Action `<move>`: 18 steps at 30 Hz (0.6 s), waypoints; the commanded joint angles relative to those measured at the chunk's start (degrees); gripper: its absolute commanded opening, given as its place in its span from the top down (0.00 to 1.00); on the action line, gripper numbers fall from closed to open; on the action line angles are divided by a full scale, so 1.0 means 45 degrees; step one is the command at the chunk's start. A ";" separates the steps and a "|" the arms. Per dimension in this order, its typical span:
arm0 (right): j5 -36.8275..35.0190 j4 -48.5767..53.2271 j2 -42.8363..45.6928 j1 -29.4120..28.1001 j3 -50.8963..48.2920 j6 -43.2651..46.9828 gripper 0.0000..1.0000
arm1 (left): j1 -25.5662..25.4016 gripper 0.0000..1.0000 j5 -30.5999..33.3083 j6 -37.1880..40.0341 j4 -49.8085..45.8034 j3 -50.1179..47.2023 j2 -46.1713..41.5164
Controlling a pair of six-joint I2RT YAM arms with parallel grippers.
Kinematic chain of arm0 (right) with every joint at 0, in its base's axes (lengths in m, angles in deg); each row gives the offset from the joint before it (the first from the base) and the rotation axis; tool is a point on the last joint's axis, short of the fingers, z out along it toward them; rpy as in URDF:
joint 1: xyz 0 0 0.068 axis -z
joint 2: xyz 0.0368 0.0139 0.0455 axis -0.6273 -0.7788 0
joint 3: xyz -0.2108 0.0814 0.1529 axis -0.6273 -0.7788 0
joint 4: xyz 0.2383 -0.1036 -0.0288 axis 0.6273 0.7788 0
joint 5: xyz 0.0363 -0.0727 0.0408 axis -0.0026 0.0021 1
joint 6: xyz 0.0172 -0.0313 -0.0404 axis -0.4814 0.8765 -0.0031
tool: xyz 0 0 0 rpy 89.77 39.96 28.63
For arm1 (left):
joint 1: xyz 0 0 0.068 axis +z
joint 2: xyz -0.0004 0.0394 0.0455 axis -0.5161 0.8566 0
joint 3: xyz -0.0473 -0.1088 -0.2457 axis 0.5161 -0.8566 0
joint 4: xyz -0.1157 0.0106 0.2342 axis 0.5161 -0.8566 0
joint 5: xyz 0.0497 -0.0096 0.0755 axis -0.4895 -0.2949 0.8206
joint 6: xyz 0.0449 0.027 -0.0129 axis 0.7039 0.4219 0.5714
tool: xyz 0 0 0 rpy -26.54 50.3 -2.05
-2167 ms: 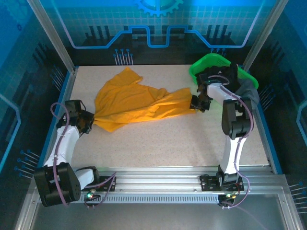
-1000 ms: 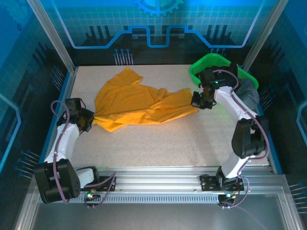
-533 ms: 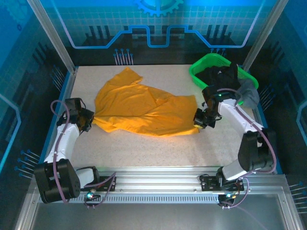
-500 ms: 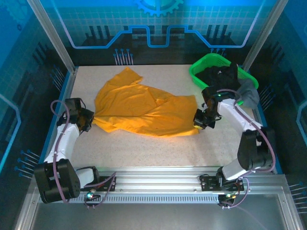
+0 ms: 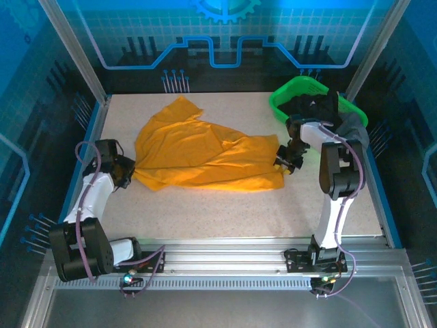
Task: Fold and stack the t-shirts
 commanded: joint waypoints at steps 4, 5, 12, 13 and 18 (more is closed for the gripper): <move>-0.1358 -0.0695 0.3275 0.0074 -0.2645 -0.0476 0.58 | -0.0049 1.00 0.0027 0.0172 0.0024 -0.0028 -0.0148; -0.1336 -0.0918 0.3839 0.0021 -0.3208 -0.0522 0.59 | -0.0049 1.00 0.0007 0.0161 0.0029 -0.0028 -0.0176; -0.0496 -0.2337 0.5109 -0.0443 -0.5544 -0.0094 0.63 | -0.0068 1.00 -0.0074 0.0065 0.0132 -0.0040 -0.0110; -0.0391 -0.2464 0.5060 -0.0518 -0.5620 -0.0012 0.62 | -0.0069 1.00 -0.0080 0.0082 0.0123 -0.0034 -0.0101; -0.0534 -0.2391 0.4091 -0.1051 -0.5196 0.0369 0.62 | -0.0068 1.00 -0.0120 0.0082 0.0137 -0.0029 -0.0105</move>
